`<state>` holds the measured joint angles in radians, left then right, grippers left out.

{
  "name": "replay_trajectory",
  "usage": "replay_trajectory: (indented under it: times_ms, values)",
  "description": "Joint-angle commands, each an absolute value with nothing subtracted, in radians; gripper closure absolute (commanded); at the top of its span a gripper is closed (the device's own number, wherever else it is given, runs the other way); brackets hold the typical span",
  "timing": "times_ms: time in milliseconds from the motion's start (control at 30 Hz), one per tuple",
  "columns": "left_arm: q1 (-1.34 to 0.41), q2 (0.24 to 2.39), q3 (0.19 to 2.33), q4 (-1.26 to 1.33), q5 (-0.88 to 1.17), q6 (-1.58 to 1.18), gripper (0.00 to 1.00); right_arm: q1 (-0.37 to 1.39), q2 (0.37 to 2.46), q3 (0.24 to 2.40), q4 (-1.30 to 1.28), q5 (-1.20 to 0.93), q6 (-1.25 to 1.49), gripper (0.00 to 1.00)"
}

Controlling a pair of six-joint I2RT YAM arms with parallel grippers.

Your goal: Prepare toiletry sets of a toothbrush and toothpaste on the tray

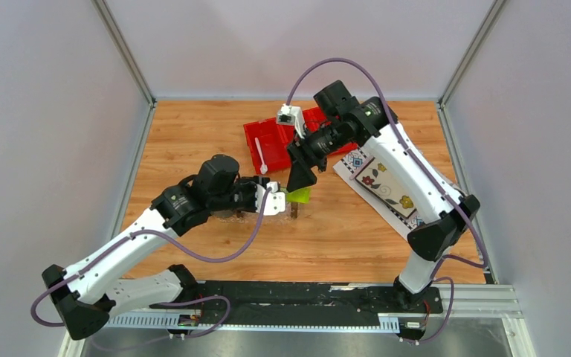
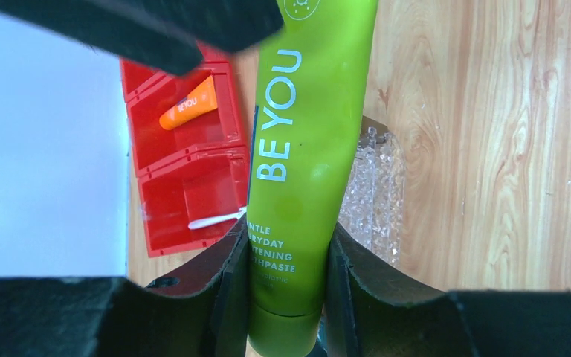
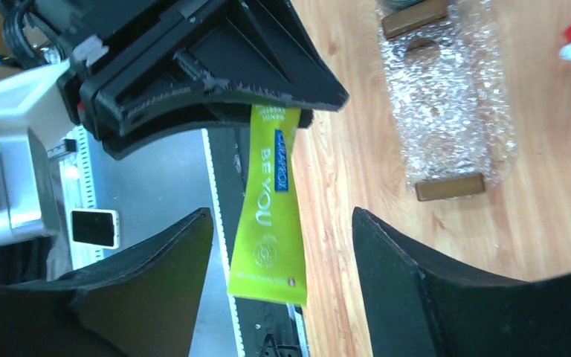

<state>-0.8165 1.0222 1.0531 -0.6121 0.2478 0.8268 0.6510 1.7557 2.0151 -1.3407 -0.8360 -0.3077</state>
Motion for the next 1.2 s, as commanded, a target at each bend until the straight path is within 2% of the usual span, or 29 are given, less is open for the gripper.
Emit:
replay_trajectory:
  times_ms: [0, 200, 367, 567, 700, 833, 1167]
  values:
    - [-0.804, 0.957, 1.054, -0.586, 0.245, 0.729, 1.0, 0.618, 1.663, 2.083, -1.302, -0.75, -0.305, 0.25]
    - [-0.649, 0.937, 1.106, -0.589, 0.469, 0.524, 1.0, 0.561, 1.591, 2.108, -1.29, -0.71, -0.337, 0.14]
    - [-0.497, 0.962, 1.144, -0.554, 0.822, 0.342, 1.0, 0.56, 1.496, 2.04, -1.204, -0.652, -0.374, 0.05]
    - [-0.457, 1.029, 1.177, -0.54, 1.155, 0.158, 1.0, 0.563, 1.427, 1.982, -1.121, -0.689, -0.428, 0.02]
    - [-0.457, 1.049, 1.14, -0.345, 1.332, -0.039, 1.0, 0.568, 1.43, 1.985, -1.088, -0.747, -0.423, 0.0]
    - [-0.457, 1.052, 1.098, -0.17, 1.384, -0.231, 1.0, 0.572, 1.437, 1.982, -1.083, -0.845, -0.426, 0.0]
    - [-0.457, 1.055, 1.086, -0.169, 1.396, -0.235, 1.0, 0.65, 1.476, 2.013, -1.12, -0.937, -0.439, 0.0]
